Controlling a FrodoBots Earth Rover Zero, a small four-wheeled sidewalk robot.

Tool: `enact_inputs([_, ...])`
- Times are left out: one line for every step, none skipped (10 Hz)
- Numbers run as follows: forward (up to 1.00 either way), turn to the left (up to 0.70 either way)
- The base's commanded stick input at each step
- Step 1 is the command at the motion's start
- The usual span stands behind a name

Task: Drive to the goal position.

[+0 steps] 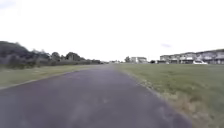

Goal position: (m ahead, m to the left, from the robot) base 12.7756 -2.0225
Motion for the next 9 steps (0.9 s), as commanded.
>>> enact_inputs([0.70,0.00])
enact_inputs([0.70,0.00])
enact_inputs([0.70,0.00])
enact_inputs([0.70,0.00])
enact_inputs([0.70,0.01])
enact_inputs([0.70,0.02])
enact_inputs([0.70,0.02])
enact_inputs([0.70,0.03])
enact_inputs([0.70,0.10])
